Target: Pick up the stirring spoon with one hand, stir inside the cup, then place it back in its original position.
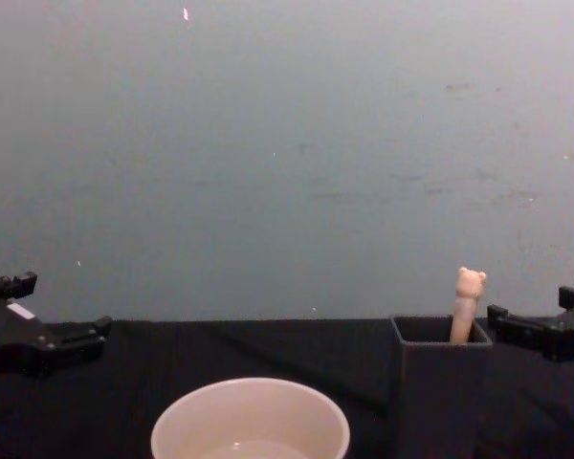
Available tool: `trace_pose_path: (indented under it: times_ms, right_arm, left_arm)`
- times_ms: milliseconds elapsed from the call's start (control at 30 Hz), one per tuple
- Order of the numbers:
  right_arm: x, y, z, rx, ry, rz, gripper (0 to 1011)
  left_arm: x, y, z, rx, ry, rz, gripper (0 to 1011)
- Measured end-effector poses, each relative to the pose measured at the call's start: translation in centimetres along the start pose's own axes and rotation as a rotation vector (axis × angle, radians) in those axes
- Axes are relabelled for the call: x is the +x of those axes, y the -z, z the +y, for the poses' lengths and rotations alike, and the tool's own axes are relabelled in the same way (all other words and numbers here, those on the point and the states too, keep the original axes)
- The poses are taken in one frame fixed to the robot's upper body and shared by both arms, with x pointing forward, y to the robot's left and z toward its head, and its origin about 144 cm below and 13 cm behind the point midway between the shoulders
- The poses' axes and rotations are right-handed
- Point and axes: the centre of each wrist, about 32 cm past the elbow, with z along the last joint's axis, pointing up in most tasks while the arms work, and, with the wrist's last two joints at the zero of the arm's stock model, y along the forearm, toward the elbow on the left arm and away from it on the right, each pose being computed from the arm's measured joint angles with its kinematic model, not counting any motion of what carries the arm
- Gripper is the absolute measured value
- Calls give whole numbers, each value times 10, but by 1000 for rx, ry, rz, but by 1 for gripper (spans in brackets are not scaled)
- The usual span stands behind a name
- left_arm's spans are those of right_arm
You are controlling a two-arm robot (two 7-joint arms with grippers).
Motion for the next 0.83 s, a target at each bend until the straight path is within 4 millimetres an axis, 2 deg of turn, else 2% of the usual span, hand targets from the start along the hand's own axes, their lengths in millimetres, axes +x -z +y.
trace_pose_path:
  times_ms: [833]
  right_arm:
    - [0, 0, 0, 1, 0, 1, 1002]
  left_arm:
    - [0, 0, 0, 0, 0, 0, 1001]
